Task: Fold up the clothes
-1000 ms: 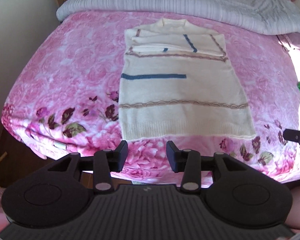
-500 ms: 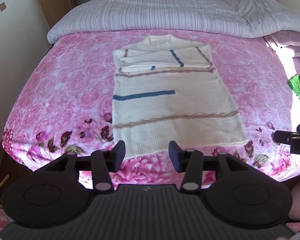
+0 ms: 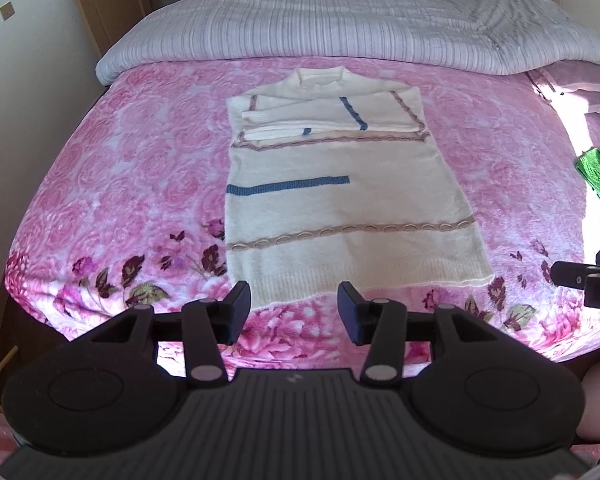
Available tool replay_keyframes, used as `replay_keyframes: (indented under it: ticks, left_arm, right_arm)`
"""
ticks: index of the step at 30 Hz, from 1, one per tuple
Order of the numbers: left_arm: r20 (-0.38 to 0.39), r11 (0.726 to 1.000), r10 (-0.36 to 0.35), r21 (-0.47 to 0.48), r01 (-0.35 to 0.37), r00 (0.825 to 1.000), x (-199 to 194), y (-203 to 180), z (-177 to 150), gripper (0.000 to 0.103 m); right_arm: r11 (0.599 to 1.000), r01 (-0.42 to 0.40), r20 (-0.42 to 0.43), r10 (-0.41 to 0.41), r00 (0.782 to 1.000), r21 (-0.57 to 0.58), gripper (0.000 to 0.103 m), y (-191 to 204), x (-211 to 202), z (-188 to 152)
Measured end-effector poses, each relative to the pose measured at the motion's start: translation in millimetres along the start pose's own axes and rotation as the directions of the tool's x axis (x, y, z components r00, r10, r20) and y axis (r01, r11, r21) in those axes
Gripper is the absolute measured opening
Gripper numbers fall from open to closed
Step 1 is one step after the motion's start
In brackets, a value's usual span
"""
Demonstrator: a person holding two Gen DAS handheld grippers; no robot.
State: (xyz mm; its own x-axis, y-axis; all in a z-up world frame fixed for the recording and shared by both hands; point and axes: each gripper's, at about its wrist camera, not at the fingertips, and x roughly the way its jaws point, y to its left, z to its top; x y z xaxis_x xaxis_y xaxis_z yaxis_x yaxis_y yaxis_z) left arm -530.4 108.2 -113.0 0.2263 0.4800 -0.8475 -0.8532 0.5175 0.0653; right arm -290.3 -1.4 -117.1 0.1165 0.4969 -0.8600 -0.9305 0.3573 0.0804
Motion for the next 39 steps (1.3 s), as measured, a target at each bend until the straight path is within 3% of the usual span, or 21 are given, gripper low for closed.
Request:
replay_keyframes:
  ticks: [10, 22, 39]
  left_arm:
    - [-0.024, 1.000, 0.016, -0.023, -0.016, 1.000, -1, 7, -3, 0.044]
    - [-0.114, 1.000, 0.005, -0.008, -0.006, 0.993, 20, 21, 1, 0.044]
    - [-0.159, 0.997, -0.028, 0.068, 0.039, 0.987, 91, 57, 80, 0.044]
  right_arm:
    - [0.999, -0.016, -0.001, 0.016, 1.000, -0.043, 0.079, 8, 1, 2]
    - [0.997, -0.014, -0.075, 0.009, 0.997, -0.073, 0.079, 25, 18, 10]
    - [0.995, 0.019, -0.069, -0.026, 0.997, -0.102, 0.079, 72, 69, 83]
